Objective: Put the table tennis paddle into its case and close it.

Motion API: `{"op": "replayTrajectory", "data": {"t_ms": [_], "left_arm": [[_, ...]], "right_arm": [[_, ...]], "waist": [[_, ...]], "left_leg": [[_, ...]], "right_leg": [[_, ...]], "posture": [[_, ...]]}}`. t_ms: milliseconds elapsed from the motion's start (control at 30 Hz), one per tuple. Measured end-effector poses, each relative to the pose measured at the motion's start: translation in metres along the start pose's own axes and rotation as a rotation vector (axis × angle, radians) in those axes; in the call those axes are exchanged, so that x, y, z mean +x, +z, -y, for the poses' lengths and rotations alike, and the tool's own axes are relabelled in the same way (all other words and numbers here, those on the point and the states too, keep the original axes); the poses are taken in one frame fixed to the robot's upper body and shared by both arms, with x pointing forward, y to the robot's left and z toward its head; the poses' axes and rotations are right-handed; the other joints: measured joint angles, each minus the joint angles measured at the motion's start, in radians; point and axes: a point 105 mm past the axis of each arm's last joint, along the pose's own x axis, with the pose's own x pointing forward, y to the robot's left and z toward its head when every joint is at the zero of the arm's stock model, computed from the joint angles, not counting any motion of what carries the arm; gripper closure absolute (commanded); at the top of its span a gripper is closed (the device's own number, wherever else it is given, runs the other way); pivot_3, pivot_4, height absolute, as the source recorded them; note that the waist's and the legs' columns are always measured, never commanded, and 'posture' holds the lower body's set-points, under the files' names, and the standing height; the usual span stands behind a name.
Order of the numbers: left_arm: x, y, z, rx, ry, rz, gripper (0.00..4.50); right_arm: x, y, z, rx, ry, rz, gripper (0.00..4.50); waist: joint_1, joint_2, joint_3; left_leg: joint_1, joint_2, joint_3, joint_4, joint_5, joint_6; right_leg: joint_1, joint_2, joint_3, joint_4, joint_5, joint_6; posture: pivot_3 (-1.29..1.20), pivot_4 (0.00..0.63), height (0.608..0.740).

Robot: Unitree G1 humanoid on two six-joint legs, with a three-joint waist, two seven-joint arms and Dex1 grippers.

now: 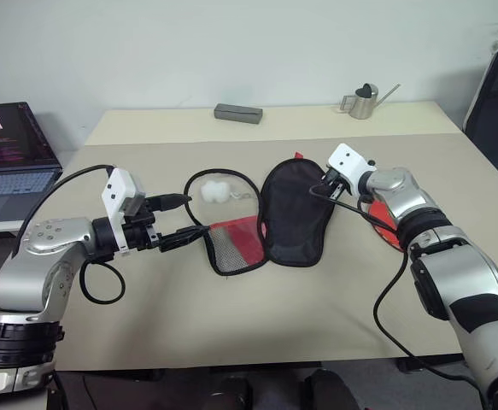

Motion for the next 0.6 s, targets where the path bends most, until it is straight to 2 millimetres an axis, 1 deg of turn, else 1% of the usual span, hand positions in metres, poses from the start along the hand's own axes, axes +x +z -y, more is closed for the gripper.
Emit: {"op": "replayTrajectory", "data": {"t_ms": [200, 300, 433, 600], "left_arm": [[0.005, 0.001, 0.007, -0.002, -0.032, 0.005, 0.23], [0.008, -0.001, 0.009, -0.014, -0.043, -0.001, 0.23], [0.009, 0.001, 0.011, -0.006, -0.048, 0.001, 0.23], [0.01, 0.002, 0.013, 0.002, -0.052, 0.004, 0.23]], "right_arm": [[0.005, 0.01, -0.004, -0.079, 0.013, -0.004, 4.48], [0.006, 0.018, -0.003, -0.115, 0.004, 0.007, 4.48], [0.009, 0.028, -0.004, -0.153, 0.002, 0.017, 4.48], [0.01, 0.03, -0.004, -0.213, 0.001, 0.002, 4.48]], "waist": [[-0.001, 0.0, 0.0], [-0.002, 0.0, 0.0], [-0.002, 0.0, 0.0], [-0.002, 0.0, 0.0]], "left_leg": [[0.0, 0.0, 0.0, 0.0, 0.0, 0.0], [0.0, 0.0, 0.0, 0.0, 0.0, 0.0], [0.0, 0.0, 0.0, 0.0, 0.0, 0.0], [0.0, 0.0, 0.0, 0.0, 0.0, 0.0]], "right_leg": [[0.0, 0.0, 0.0, 0.0, 0.0, 0.0], [0.0, 0.0, 0.0, 0.0, 0.0, 0.0], [-0.001, 0.0, 0.0, 0.0, 0.0, 0.0], [-0.001, 0.0, 0.0, 0.001, 0.0, 0.0]], "posture": [[0.0, 0.15, 0.74], [0.0, 0.15, 0.74], [0.0, 0.15, 0.74], [0.0, 0.15, 0.74]]}}
